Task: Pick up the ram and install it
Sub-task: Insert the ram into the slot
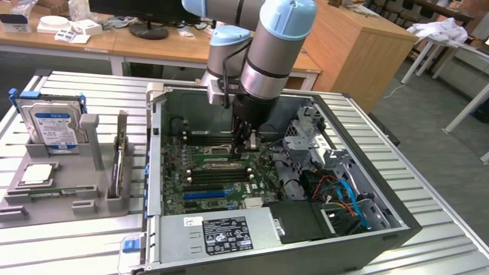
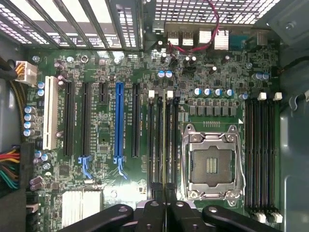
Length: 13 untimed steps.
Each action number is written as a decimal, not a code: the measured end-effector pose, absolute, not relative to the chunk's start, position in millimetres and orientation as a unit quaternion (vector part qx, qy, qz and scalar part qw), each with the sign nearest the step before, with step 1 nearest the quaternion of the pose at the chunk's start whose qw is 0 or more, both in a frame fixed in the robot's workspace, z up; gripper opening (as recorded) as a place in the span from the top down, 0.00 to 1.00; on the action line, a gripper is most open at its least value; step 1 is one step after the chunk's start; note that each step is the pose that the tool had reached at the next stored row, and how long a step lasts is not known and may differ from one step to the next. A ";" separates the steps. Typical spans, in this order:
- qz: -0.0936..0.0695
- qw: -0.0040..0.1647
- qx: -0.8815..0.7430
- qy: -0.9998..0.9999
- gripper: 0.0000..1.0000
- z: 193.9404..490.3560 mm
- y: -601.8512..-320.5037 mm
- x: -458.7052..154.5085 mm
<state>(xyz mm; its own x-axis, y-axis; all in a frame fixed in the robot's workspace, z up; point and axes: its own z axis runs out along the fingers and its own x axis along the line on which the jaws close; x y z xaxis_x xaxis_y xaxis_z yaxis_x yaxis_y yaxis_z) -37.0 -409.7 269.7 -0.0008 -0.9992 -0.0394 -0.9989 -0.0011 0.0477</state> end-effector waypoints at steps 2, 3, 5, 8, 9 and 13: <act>-0.031 0.003 0.707 -0.707 0.88 269.7 -409.7 -35.6; -0.031 0.003 0.707 -0.707 0.88 269.7 -409.7 -35.7; -0.031 0.003 0.707 -0.707 0.88 269.7 -409.7 -35.7; -0.031 0.003 0.707 -0.707 0.88 269.6 -411.1 -35.6; -0.031 0.003 0.707 -0.707 0.88 269.7 -412.1 -35.6; -0.031 0.003 0.707 -0.707 0.88 269.7 -416.7 -35.6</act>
